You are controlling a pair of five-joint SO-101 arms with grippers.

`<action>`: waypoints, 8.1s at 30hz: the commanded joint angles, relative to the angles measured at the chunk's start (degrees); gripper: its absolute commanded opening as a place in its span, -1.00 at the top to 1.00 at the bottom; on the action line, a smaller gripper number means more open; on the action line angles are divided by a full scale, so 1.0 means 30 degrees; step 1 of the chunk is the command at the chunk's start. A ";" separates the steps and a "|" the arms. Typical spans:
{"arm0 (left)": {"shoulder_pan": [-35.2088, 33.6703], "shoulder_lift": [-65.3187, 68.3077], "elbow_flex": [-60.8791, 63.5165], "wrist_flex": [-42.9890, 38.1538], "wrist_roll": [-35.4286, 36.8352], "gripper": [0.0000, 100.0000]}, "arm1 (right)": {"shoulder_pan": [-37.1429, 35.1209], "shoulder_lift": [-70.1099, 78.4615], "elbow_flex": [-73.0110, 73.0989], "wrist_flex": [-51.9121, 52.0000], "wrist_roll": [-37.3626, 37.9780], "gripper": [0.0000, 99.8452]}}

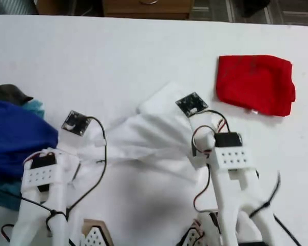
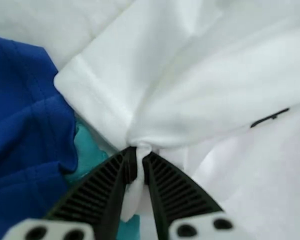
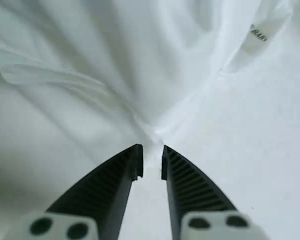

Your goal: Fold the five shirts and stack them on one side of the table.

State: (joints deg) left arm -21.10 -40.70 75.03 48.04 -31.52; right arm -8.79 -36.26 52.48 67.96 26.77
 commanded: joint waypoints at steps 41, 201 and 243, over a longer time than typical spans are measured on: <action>-0.0176 -0.0234 0.0015 -0.0205 0.0176 0.95 | -0.0513 -0.0952 0.2872 -0.2828 0.0088 0.96; 0.3341 1.8081 -3.7055 1.0081 0.2960 0.95 | 0.3209 1.0974 -2.3560 -0.7575 0.1348 0.96; 0.1875 2.7253 -5.0154 1.6498 -0.3810 0.95 | 0.3092 2.0996 -2.8747 -0.5641 0.1319 0.96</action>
State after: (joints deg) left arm -12.75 41.49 -75.56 98.77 -40.84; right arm 0.00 26.24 -30.59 53.45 30.29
